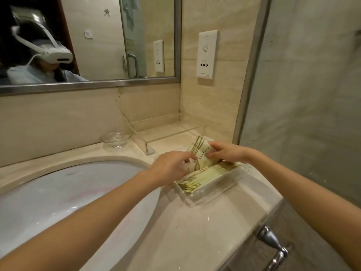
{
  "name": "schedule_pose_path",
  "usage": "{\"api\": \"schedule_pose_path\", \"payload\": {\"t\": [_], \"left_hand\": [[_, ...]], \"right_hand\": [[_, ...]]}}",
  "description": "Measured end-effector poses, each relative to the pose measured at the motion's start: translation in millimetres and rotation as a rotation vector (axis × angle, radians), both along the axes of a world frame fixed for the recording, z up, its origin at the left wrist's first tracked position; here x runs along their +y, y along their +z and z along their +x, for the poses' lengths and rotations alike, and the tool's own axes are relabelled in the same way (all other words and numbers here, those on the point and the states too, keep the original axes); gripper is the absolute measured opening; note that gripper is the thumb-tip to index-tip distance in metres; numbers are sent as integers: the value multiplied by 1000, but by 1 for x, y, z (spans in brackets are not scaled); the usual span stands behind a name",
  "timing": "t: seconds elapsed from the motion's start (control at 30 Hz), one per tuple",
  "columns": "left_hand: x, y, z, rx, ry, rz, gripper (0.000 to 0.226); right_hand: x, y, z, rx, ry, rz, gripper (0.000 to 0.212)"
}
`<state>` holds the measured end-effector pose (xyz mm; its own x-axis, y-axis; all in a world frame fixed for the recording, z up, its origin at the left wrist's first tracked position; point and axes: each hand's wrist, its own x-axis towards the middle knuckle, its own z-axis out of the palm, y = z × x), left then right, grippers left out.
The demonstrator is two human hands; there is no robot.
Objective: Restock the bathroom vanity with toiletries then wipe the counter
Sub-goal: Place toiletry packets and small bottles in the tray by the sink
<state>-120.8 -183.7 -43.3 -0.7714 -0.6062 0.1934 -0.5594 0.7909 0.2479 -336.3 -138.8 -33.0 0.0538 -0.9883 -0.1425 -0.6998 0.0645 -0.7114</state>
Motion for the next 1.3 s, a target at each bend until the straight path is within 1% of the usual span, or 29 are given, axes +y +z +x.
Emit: {"api": "schedule_pose_path", "payload": {"t": [0.07,0.1,0.17,0.2,0.23,0.33,0.4,0.47,0.57,0.6,0.67,0.7,0.73,0.8,0.87,0.9,0.93,1.0,1.07,1.17,1.3], "left_hand": [[1,-2,7,75,-49,-105,44],[2,-1,11,93,-90,-160,42],[5,1,15,68,-156,-213,28],[7,1,17,19,-170,-198,24],[11,1,18,-37,-168,-164,25],[18,-6,22,-106,-120,-68,29],[23,-5,19,-146,-67,-27,30],[28,1,12,-181,-20,45,32],[33,9,8,-213,9,185,30],[32,11,10,-178,17,234,29],[34,16,17,-50,43,287,31],[36,18,21,14,66,250,33],[39,20,24,74,99,168,34],[40,19,29,191,184,1,33],[39,16,33,298,220,-77,30],[37,13,34,319,192,-96,30],[36,10,35,301,137,-105,31],[37,3,33,178,4,-104,39],[40,-3,31,67,-60,-78,43],[40,-7,30,18,-42,-29,44],[42,4,32,-30,-24,7,43]], "right_hand": [[2,4,2,1,8,15,34],[4,8,3,-23,-1,15,36],[3,16,-1,-66,-46,-42,41],[4,20,-3,-91,-74,-85,41],[5,25,-4,-133,-109,-130,39],[6,32,-1,-380,-208,-227,29],[6,30,4,-515,-194,-198,24],[4,22,10,-551,-109,-83,24],[0,8,18,-477,3,96,26],[-2,5,18,-451,15,117,27],[-5,3,17,-443,9,130,26],[-5,4,17,-442,12,133,26],[-4,4,17,-419,20,130,25],[-1,6,19,-288,37,87,27],[0,4,24,-179,37,12,29],[0,2,28,-167,21,-19,29],[-1,-1,30,-169,2,-45,30],[-4,-6,35,-172,-47,-92,30],[-6,-10,39,-166,-108,-126,30],[-6,-12,47,-122,-163,-169,30],[-7,-15,51,28,-188,-229,40]]}}
